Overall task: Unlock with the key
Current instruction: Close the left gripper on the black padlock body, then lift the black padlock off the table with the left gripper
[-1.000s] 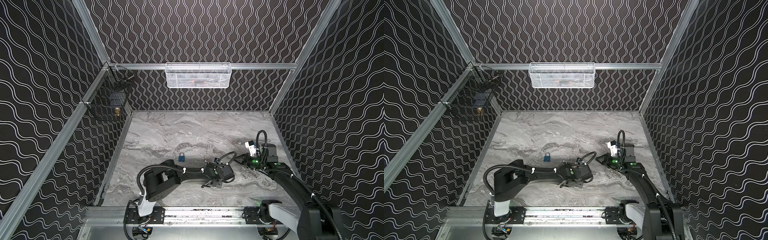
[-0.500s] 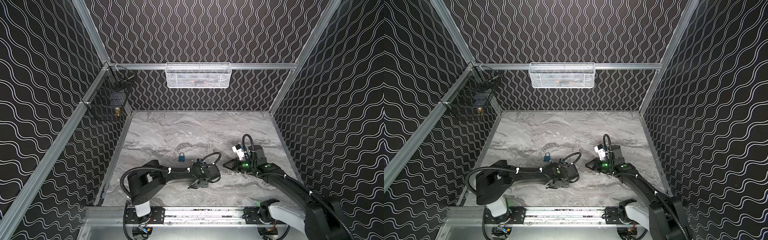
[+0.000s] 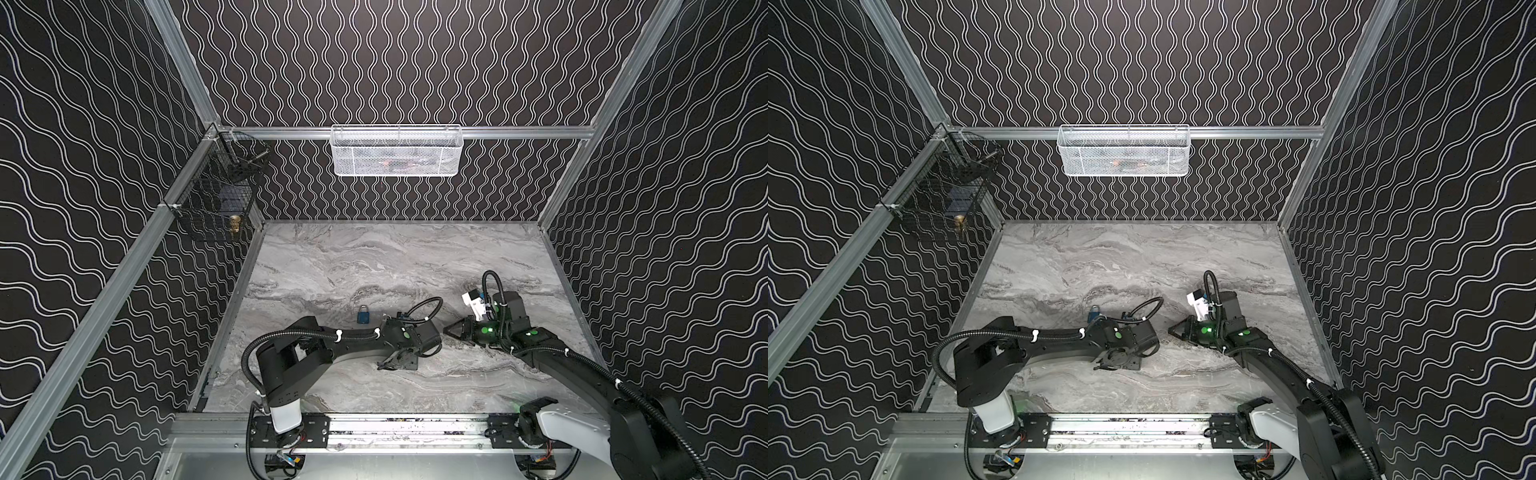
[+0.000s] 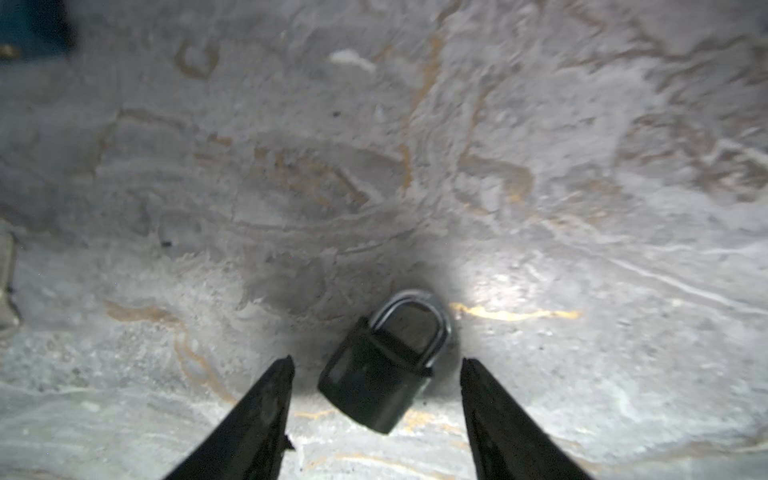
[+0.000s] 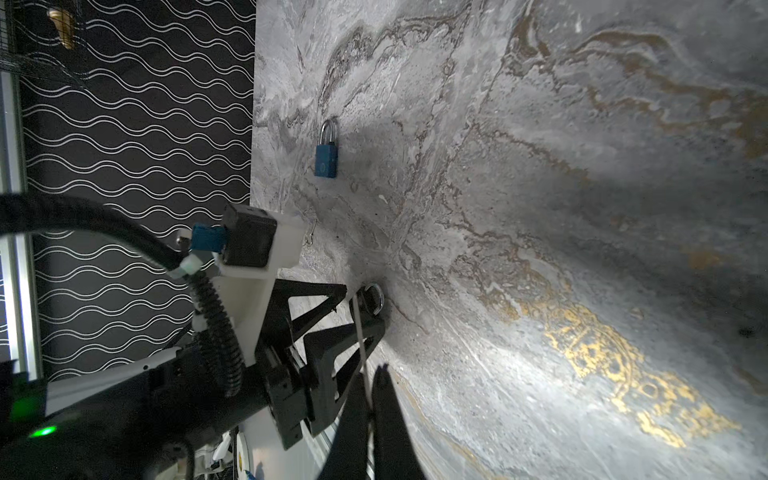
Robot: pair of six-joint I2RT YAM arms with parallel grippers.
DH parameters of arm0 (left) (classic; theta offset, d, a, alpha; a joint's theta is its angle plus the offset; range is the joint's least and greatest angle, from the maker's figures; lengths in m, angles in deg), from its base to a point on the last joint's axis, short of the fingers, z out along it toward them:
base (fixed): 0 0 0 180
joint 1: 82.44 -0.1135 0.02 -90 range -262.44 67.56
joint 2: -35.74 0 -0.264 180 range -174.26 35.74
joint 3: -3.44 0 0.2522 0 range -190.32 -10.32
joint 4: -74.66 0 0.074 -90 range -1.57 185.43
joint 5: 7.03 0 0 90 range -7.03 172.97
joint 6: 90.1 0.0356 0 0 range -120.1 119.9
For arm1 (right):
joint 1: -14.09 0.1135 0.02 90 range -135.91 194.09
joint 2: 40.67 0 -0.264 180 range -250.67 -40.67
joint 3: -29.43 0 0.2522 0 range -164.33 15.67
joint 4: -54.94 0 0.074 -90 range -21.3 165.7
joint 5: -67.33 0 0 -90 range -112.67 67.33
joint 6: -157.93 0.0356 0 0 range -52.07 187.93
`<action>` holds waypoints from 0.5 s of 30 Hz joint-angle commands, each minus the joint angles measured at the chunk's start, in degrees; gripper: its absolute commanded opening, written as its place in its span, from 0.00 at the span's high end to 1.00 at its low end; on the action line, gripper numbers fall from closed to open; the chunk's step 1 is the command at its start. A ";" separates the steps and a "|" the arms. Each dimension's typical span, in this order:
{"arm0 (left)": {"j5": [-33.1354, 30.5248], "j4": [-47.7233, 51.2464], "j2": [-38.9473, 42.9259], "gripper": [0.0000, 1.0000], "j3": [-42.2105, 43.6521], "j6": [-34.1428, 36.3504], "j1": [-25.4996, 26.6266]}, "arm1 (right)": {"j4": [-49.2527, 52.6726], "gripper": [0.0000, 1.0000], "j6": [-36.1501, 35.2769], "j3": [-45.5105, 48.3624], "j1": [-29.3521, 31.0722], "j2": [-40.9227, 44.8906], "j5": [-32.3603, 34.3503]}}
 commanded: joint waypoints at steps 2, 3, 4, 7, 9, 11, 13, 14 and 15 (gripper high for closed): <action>0.17 1.94 -0.83 0.32 -0.26 3.02 -1.99 | -1.59 1.00 0.17 0.05 0.16 0.01 0.19; 0.77 0.88 -0.29 0.32 0.41 3.06 -2.24 | -1.49 1.00 0.14 0.18 0.16 0.15 0.31; 1.09 -0.19 0.11 0.32 0.91 3.32 -2.25 | -1.32 1.00 -0.01 0.24 0.14 0.35 0.43; 2.21 0.48 -0.78 0.33 -0.27 4.67 -2.33 | -1.14 1.00 -0.21 0.33 0.11 0.38 0.72; 1.19 1.95 -1.55 0.34 -0.69 4.84 -2.33 | -1.39 1.00 -0.12 0.28 0.16 0.14 0.48; 1.58 1.82 -1.14 0.35 0.24 4.54 -2.87 | -1.93 1.00 0.13 0.52 0.15 -0.05 0.28; 1.99 1.55 -0.24 0.36 1.44 3.45 -3.29 | -2.15 1.00 0.25 0.72 0.16 -0.16 0.19; 1.57 1.86 0.34 0.36 1.87 2.82 -3.51 | -2.26 1.00 0.20 0.80 0.17 -0.17 0.19; 1.19 2.34 0.81 0.36 2.13 1.98 -3.72 | -2.27 1.00 0.19 0.94 0.16 -0.24 0.21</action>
